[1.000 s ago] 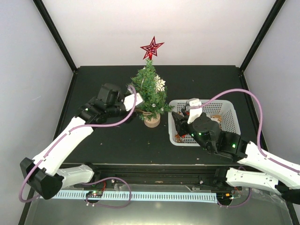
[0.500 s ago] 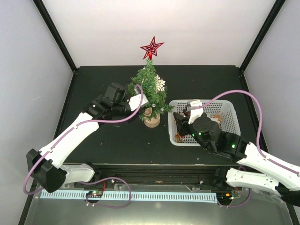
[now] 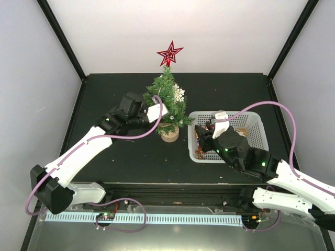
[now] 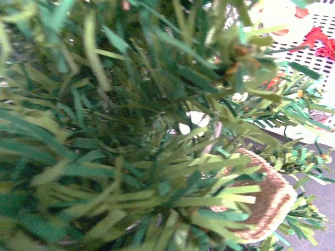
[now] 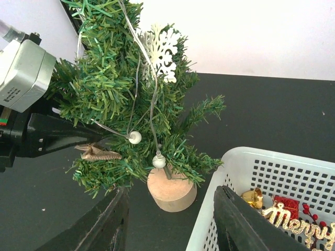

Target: Decorate the small christmas tree

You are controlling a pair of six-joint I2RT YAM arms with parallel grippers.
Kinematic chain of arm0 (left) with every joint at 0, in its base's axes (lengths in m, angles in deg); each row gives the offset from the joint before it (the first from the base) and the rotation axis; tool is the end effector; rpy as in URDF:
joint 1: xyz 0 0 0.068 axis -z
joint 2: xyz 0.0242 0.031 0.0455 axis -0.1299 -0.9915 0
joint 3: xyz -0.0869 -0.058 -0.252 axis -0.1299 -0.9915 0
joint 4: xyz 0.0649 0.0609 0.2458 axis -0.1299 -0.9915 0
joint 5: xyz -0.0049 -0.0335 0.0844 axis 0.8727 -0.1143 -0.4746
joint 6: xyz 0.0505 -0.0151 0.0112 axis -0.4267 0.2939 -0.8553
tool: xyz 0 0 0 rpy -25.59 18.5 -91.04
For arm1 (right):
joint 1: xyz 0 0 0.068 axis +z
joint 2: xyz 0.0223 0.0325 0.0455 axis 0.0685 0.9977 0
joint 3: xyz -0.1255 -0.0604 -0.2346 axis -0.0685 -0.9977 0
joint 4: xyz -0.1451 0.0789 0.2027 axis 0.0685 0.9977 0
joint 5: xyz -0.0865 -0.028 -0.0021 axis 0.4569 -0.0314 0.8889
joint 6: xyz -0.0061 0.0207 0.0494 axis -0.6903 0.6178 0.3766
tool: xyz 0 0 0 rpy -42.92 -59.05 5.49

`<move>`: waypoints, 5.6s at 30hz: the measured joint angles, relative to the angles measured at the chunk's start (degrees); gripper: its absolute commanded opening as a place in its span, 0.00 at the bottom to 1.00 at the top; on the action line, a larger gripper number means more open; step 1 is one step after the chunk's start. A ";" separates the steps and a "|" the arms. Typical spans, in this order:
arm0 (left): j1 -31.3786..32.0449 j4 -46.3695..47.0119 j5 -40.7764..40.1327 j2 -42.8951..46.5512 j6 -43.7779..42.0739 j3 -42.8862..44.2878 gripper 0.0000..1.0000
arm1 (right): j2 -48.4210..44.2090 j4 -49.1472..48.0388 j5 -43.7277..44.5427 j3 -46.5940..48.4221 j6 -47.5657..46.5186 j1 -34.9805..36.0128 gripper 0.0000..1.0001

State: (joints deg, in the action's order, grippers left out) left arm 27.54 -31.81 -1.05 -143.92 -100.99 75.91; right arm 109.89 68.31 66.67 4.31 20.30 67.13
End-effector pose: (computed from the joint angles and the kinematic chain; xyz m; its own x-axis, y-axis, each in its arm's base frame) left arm 0.2165 -0.1610 0.3360 -0.1611 0.6185 -0.7691 0.8489 0.4843 0.2117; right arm 0.0950 0.1463 0.3598 -0.3816 0.0742 -0.9213 -0.4078 0.8810 0.2399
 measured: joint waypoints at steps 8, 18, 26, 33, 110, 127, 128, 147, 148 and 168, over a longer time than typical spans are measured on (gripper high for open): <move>0.00 0.83 -4.57 3.34 -0.02 0.00 0.10 | -0.55 0.17 -0.66 0.00 0.83 -0.04 0.46; 0.09 -0.02 -2.51 8.46 -2.91 -3.96 0.04 | -0.52 0.39 -1.22 0.00 1.14 -0.04 0.46; 1.84 -1.49 -0.50 6.43 -6.14 -5.11 0.02 | 0.13 0.37 -1.57 0.00 1.20 -0.04 0.46; 3.32 -1.49 -0.44 4.83 -7.41 -5.14 0.02 | 0.44 0.33 -1.55 0.00 1.20 -0.07 0.46; -29.68 -17.94 5.35 -0.31 -48.04 -20.33 0.66 | 0.44 0.87 -2.27 -4.61 4.87 -1.22 0.53; -36.44 -16.35 3.96 -14.84 -54.05 -15.41 0.50 | 2.14 0.81 -2.67 -5.20 4.57 -2.51 0.54; -36.44 -16.39 3.98 -15.28 -54.23 -15.41 0.50 | 2.23 0.79 -2.73 -5.22 4.55 -2.62 0.54; -36.44 -15.54 4.63 -20.44 -54.29 -17.40 0.14 | 3.65 -0.07 -4.50 -5.99 4.37 -4.87 0.54; -36.44 -15.50 4.68 -20.68 -54.12 -17.66 0.08 | 3.65 -0.07 -4.68 -6.16 4.37 -4.96 0.54; -37.62 -20.63 13.75 -4.26 -53.18 -14.97 0.02 | 1.77 -0.04 -5.22 -7.52 4.63 -5.62 0.54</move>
State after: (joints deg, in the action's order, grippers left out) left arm -10.07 -52.44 12.70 -148.18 -154.16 60.94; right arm 111.66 68.27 61.45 -3.21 24.94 61.51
